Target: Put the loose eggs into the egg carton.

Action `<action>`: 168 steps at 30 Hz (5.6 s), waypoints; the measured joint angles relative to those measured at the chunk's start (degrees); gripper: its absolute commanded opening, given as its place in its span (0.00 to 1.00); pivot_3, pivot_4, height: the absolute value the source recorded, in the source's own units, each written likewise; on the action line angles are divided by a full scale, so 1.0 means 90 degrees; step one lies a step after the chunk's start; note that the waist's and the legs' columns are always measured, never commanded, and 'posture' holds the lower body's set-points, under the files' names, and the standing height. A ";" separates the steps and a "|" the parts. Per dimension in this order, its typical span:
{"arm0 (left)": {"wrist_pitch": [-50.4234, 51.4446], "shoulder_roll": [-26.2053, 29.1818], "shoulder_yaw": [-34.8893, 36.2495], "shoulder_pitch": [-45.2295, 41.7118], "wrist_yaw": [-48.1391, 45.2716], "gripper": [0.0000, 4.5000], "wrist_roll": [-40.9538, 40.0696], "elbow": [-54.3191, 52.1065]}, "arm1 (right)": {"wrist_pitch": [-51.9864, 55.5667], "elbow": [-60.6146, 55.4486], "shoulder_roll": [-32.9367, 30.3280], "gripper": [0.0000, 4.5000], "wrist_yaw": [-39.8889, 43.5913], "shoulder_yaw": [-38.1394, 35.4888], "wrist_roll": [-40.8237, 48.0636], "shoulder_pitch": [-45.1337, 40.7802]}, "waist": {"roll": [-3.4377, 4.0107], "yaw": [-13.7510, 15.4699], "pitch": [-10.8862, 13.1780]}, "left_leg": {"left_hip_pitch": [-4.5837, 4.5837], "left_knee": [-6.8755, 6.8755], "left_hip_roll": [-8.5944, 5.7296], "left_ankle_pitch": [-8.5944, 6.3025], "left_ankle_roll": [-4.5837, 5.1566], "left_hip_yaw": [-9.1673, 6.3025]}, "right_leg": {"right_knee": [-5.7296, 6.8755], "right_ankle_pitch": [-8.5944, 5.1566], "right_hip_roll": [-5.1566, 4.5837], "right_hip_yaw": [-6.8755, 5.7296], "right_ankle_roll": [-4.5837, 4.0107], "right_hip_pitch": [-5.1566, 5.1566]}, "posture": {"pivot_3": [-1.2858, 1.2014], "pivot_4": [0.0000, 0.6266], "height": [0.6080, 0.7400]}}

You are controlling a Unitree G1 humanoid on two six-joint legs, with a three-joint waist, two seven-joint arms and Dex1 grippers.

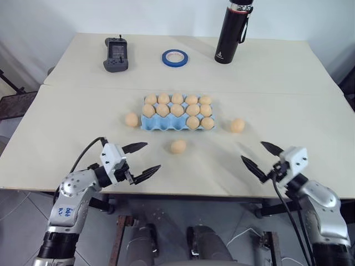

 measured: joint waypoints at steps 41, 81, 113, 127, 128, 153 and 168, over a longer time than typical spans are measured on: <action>0.0011 0.0065 0.0481 0.0707 0.0694 1.00 0.0072 -0.0521 | -0.0741 0.4505 0.1177 0.46 -0.0274 0.1205 -0.0848 -0.4813 | 0.0006 -0.0158 0.0005 | -0.0005 0.0022 0.0008 0.0006 0.0006 0.0007 | 0.0033 0.0005 0.0002 0.0008 0.0008 -0.0013 | 0.52 0.24 1.00; 0.0294 0.0812 0.1804 0.1943 0.0624 1.00 -0.0425 -0.1075 | 0.0511 0.0441 -0.0287 1.00 0.1901 0.1261 0.0317 -0.2096 | 0.0004 -0.0201 0.0004 | 0.0004 -0.0049 0.0006 -0.0004 -0.0010 0.0009 | -0.0027 -0.0010 -0.0008 -0.0003 -0.0020 -0.0010 | 0.52 0.24 1.00; 0.0053 0.0641 0.1468 0.1767 0.0537 1.00 -0.0363 -0.0808 | 0.0092 0.2727 0.1622 1.00 0.1699 0.3146 -0.0734 -0.4236 | -0.0002 -0.0115 0.0003 | -0.0009 -0.0028 0.0001 -0.0004 -0.0010 -0.0001 | -0.0003 -0.0012 -0.0014 -0.0013 -0.0023 -0.0017 | 0.52 0.24 1.00; 0.0066 0.0593 0.1566 0.2112 0.0911 1.00 -0.0365 -0.1248 | -0.0252 0.3329 0.2023 0.49 0.1663 0.3122 -0.0928 -0.4649 | -0.0001 -0.0189 0.0003 | -0.0007 -0.0027 0.0004 -0.0002 -0.0012 -0.0002 | 0.0006 -0.0012 -0.0010 -0.0013 -0.0023 -0.0019 | 0.52 0.24 1.00; 0.0067 0.0593 0.1570 0.2112 0.0927 1.00 -0.0365 -0.1248 | -0.0225 0.3281 0.2055 0.49 0.1636 0.3118 -0.0914 -0.4719 | -0.0001 -0.0199 0.0003 | -0.0006 -0.0027 0.0004 -0.0002 -0.0012 -0.0002 | 0.0007 -0.0012 -0.0010 -0.0013 -0.0023 -0.0019 | 0.52 0.24 1.00; 0.0082 0.0422 0.1521 0.2050 0.1168 1.00 -0.0360 -0.1289 | -0.0659 0.4219 0.2435 1.00 0.0722 0.2702 -0.1177 -0.5969 | -0.0001 -0.0252 0.0003 | -0.0010 -0.0032 0.0003 0.0002 -0.0016 -0.0004 | 0.0010 -0.0013 -0.0010 -0.0016 -0.0024 -0.0023 | 0.52 0.24 1.00; 0.0154 0.0271 0.2092 0.1966 0.1418 1.00 -0.0430 -0.0682 | -0.0249 0.0990 0.0252 1.00 0.2621 0.1869 0.0279 -0.2004 | -0.0001 -0.0137 0.0003 | 0.0001 -0.0026 0.0008 -0.0001 -0.0013 -0.0006 | 0.0001 -0.0014 -0.0003 -0.0010 -0.0027 -0.0012 | 0.52 0.24 1.00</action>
